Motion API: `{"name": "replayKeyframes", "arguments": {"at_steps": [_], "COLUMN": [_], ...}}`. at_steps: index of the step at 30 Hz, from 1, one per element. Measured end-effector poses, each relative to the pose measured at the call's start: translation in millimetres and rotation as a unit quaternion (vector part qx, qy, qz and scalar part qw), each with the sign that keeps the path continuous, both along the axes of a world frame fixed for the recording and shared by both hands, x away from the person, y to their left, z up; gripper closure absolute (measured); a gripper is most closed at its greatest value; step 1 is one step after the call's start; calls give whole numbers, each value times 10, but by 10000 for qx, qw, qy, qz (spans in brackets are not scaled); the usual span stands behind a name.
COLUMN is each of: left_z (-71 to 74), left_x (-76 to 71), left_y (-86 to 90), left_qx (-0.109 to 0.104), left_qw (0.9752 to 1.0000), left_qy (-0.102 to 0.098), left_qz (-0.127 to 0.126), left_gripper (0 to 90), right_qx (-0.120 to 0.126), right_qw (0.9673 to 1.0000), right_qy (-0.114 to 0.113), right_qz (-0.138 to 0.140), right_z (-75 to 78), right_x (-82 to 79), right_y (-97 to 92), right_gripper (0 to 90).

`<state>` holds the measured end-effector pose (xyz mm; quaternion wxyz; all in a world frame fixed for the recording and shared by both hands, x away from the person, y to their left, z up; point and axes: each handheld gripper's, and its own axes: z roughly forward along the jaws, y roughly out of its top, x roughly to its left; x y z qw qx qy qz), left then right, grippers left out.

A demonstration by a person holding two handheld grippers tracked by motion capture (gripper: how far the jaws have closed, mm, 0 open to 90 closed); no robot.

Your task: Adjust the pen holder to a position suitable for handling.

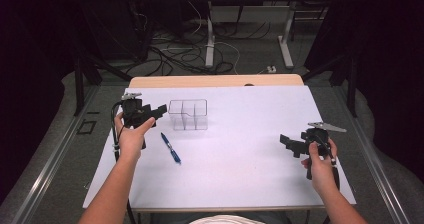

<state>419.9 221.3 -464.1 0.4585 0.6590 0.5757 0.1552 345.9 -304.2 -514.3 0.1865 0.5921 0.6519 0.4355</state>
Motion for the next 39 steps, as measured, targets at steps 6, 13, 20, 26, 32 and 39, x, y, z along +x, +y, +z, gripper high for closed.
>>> {"name": "replayKeyframes", "arguments": {"at_steps": [6,13,20,26,32,39], "left_z": [-2,19,-45,-39,-51,-88], "left_x": [-89,-109,-133,-183,-223,-247], "left_y": [79,84,157,204,199,169], "left_qx": [-165,-369,-752,-882,-772,-859], "left_qw": [9996,9986,9954,9942,9944,9908], "left_qy": [233,373,595,606,697,957], "left_qz": [30,35,78,82,188,428], "left_gripper": [284,153,155,170,202,271], "right_qx": [-21,-56,-68,-63,-66,-72], "right_qw": [10000,10000,9999,9999,10000,9999], "right_qy": [-24,-59,-51,-50,-43,-43], "right_qz": [25,37,63,61,58,57], "right_z": [2,23,22,19,21,14], "right_x": [-4,-18,-18,-17,-19,-15], "right_y": [4,28,37,33,35,30], "right_gripper": [91,91,91,91,91,91]}}
